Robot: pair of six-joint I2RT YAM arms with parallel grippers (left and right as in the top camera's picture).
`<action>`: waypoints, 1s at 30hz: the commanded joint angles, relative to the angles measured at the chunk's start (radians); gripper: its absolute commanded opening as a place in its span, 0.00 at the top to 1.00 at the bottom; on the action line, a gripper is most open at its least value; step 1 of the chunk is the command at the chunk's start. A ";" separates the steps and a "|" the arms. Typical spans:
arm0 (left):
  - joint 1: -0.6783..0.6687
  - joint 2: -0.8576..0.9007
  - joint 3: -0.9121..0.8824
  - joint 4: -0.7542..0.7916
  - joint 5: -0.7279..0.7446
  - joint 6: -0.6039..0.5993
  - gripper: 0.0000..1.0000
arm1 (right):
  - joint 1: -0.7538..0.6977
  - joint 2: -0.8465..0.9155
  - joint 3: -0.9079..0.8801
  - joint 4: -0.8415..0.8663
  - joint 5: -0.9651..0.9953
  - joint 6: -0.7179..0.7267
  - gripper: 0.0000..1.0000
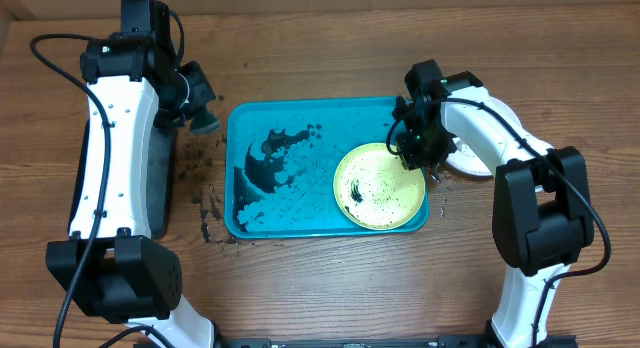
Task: Clean dirty plates on tray and stack at the side
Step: 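Grip the yellow-green plate rim on the blue tray with the right gripper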
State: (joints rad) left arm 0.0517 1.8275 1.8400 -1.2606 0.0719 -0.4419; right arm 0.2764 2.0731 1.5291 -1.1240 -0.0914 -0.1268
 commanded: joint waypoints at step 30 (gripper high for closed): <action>-0.169 0.012 0.001 0.001 0.075 0.058 0.96 | 0.023 0.005 -0.102 0.154 -0.240 0.259 0.95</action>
State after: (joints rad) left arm -0.0841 1.8275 1.8400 -1.2606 0.1314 -0.4236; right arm 0.2810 2.0731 1.4319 -0.9886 -0.3023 0.0818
